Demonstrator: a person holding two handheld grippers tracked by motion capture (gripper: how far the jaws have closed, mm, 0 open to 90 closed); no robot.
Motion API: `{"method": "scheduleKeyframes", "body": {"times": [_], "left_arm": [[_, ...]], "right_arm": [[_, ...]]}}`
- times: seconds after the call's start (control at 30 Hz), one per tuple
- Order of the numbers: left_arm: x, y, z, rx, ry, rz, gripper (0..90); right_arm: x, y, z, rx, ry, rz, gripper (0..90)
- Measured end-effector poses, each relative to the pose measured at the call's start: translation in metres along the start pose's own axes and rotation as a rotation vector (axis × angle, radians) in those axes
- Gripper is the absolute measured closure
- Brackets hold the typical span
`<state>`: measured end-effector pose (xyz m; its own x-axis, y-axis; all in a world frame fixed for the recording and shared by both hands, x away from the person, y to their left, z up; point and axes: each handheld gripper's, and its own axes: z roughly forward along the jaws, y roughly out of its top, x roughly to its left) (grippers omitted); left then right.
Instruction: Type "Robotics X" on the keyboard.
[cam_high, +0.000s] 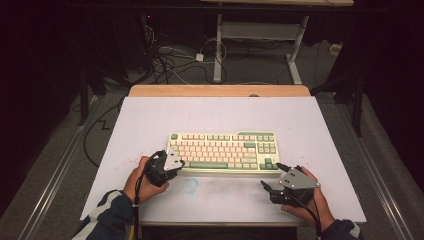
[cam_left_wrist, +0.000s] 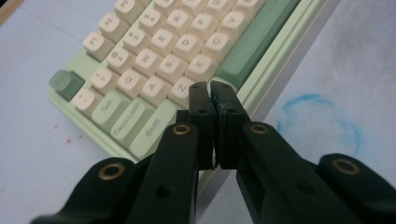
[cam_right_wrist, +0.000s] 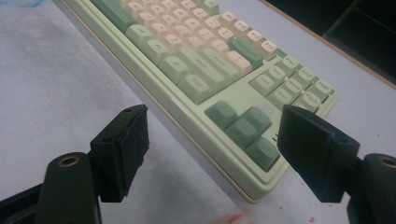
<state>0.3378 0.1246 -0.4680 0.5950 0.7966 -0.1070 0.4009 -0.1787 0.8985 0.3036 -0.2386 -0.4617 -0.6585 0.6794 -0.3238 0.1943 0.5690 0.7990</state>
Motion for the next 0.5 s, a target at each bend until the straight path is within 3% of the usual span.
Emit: {"method": "scheduleKeyframes", "body": {"times": [0.2,0.5], "left_arm": [[0.009,-0.004,-0.009,0.001,0.019,-0.019,84.8],[0.020,0.000,-0.016,-0.049,0.054,-0.036,84.9]], "right_arm": [[0.000,0.000,0.002,0.008,-0.004,0.008,25.5],[-0.003,-0.001,0.002,0.005,-0.012,0.021,25.9]]}}
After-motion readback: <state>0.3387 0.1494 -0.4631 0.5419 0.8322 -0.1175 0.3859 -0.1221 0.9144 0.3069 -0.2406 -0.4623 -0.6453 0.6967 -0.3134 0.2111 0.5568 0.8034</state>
